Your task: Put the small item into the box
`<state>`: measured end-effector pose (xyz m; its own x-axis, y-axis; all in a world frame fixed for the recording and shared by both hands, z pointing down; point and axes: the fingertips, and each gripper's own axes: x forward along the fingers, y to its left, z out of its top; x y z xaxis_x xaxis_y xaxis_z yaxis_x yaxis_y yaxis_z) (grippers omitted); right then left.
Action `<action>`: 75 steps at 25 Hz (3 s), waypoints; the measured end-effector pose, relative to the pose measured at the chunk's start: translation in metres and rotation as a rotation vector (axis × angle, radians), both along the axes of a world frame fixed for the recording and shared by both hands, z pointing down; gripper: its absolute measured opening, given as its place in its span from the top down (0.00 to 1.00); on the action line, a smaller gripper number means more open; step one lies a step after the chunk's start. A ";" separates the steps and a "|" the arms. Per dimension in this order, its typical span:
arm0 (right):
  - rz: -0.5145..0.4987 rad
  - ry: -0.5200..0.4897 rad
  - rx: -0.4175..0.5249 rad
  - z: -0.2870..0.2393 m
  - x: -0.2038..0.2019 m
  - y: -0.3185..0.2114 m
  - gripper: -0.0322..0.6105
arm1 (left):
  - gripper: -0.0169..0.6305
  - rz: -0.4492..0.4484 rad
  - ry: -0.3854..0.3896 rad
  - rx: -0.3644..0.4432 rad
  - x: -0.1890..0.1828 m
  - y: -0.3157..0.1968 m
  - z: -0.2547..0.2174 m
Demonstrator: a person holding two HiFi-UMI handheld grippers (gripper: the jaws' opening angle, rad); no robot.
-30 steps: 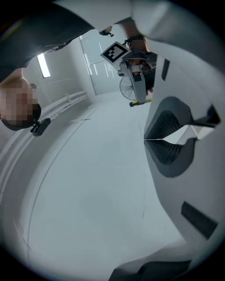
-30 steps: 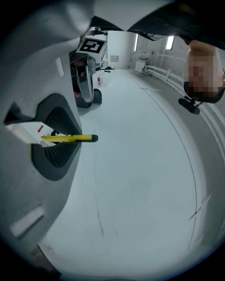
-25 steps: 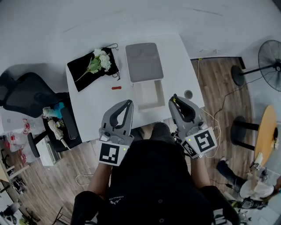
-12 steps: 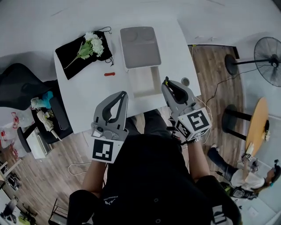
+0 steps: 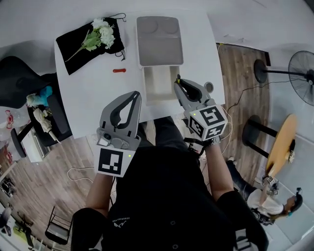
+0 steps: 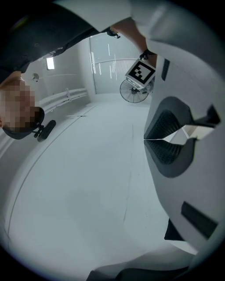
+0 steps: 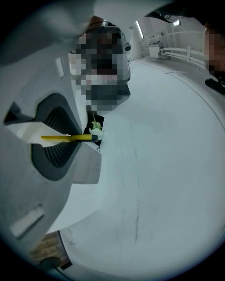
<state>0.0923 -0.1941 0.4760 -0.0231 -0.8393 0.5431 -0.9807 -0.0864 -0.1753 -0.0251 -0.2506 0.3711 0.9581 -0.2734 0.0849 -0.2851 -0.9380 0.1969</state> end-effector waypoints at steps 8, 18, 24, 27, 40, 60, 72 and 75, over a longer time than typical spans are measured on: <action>-0.036 -0.056 -0.085 0.052 0.015 -0.020 0.86 | 0.96 -0.044 -0.033 -0.026 0.017 -0.010 0.017; -0.097 -0.115 -0.241 0.111 0.013 -0.029 0.86 | 0.96 -0.074 -0.061 -0.042 0.031 -0.010 0.025; -0.124 -0.136 -0.338 0.145 0.008 -0.031 0.86 | 0.96 -0.099 -0.074 -0.048 0.033 -0.015 0.031; -0.137 -0.151 -0.380 0.159 0.004 -0.030 0.86 | 0.96 -0.119 -0.085 -0.059 0.031 -0.017 0.037; -0.247 -0.123 -0.533 0.200 -0.012 -0.034 0.86 | 0.96 -0.256 -0.108 -0.085 0.013 -0.030 0.050; -0.329 -0.132 -0.632 0.220 -0.025 -0.031 0.84 | 0.96 -0.391 -0.105 -0.098 -0.014 -0.030 0.053; -0.241 -0.162 -0.573 0.201 -0.016 -0.030 0.84 | 0.96 -0.291 -0.097 -0.083 0.001 -0.032 0.049; -0.211 -0.179 -0.557 0.195 -0.012 -0.027 0.85 | 0.96 -0.246 -0.097 -0.077 0.008 -0.029 0.048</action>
<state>0.0799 -0.2207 0.6710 -0.2889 -0.3980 0.8707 -0.9461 -0.0203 -0.3232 -0.0168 -0.2799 0.4192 0.8501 -0.4860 0.2027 -0.5235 -0.8216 0.2256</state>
